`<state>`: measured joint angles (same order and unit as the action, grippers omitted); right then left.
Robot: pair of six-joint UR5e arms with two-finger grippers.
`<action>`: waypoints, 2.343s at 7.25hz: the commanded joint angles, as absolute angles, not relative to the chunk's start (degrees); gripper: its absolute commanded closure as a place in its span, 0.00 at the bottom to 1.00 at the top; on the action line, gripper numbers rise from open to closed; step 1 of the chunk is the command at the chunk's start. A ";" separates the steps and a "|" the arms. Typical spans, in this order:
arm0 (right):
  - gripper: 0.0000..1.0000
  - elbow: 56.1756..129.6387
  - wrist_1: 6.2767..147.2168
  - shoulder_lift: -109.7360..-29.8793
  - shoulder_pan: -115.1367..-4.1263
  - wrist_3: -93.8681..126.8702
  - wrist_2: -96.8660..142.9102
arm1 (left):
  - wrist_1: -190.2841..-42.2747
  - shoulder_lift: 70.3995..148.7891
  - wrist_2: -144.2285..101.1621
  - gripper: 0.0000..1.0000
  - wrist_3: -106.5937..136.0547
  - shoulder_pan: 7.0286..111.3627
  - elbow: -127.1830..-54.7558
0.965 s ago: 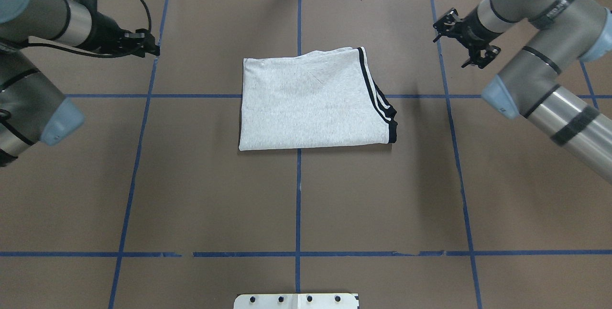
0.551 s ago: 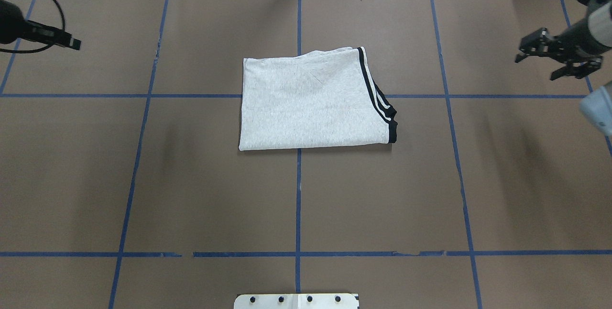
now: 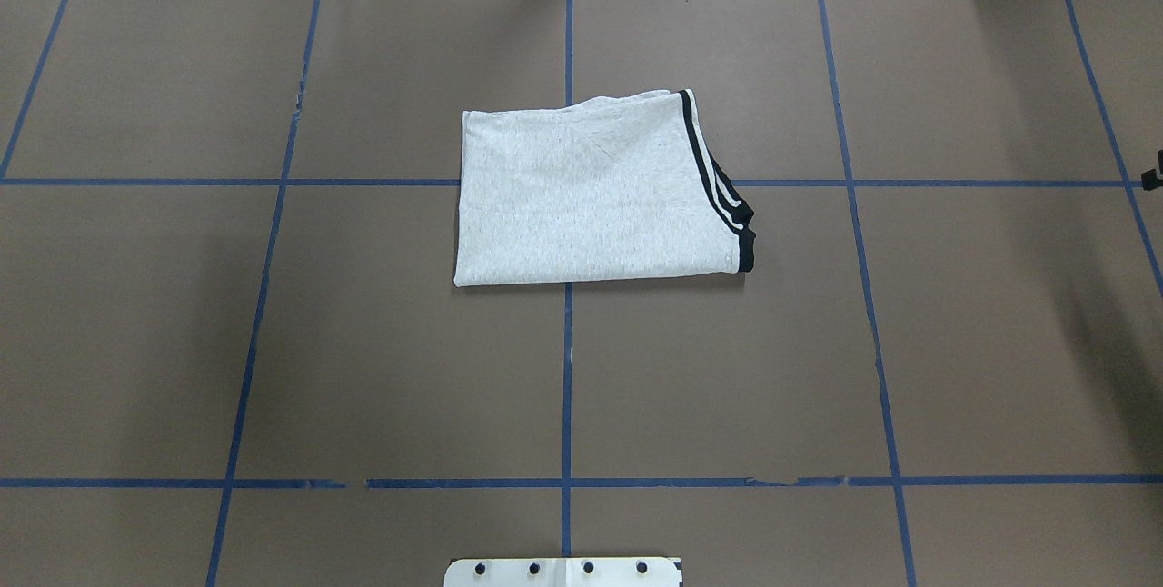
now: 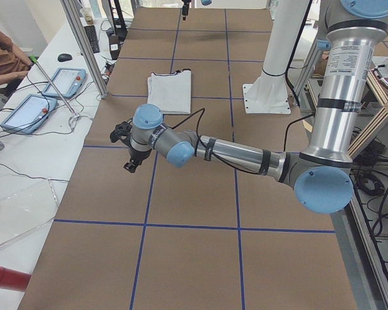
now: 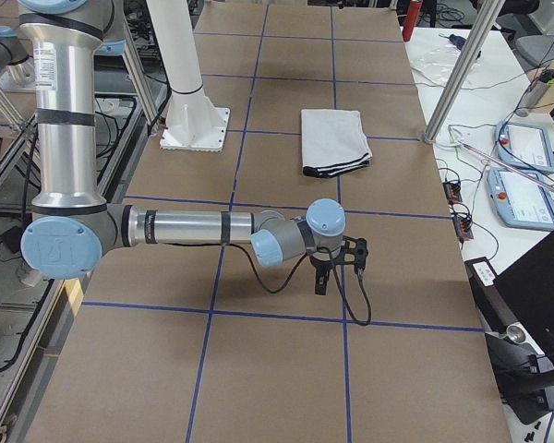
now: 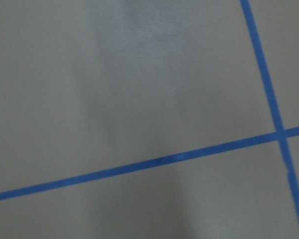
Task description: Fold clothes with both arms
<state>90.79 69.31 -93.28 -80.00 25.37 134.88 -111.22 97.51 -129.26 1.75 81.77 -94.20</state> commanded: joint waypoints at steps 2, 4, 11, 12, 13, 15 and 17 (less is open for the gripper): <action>0.00 99.01 90.86 -95.19 -87.25 3.50 135.01 | -93.11 96.95 -129.37 0.48 -6.23 87.01 -100.52; 0.00 103.08 96.59 -95.00 -89.03 0.62 129.39 | -92.55 96.59 -129.37 0.30 -6.68 88.15 -101.34; 0.00 102.48 95.89 -95.27 -88.86 1.41 132.01 | -95.54 91.06 -130.96 0.00 -8.35 88.77 -99.67; 0.00 102.39 95.89 -95.27 -88.86 1.32 132.10 | -95.54 91.32 -130.87 0.00 -8.35 88.77 -99.75; 0.00 102.22 95.98 -95.27 -88.86 1.49 132.53 | -95.54 91.14 -130.87 0.00 -8.35 88.86 -99.41; 0.00 100.91 95.98 -95.36 -88.86 1.49 135.25 | -97.03 90.27 -130.52 0.00 -8.53 89.21 -98.71; 0.00 101.42 95.71 -95.01 -88.95 1.40 135.35 | -97.38 89.21 -130.95 0.00 -8.35 89.12 -99.05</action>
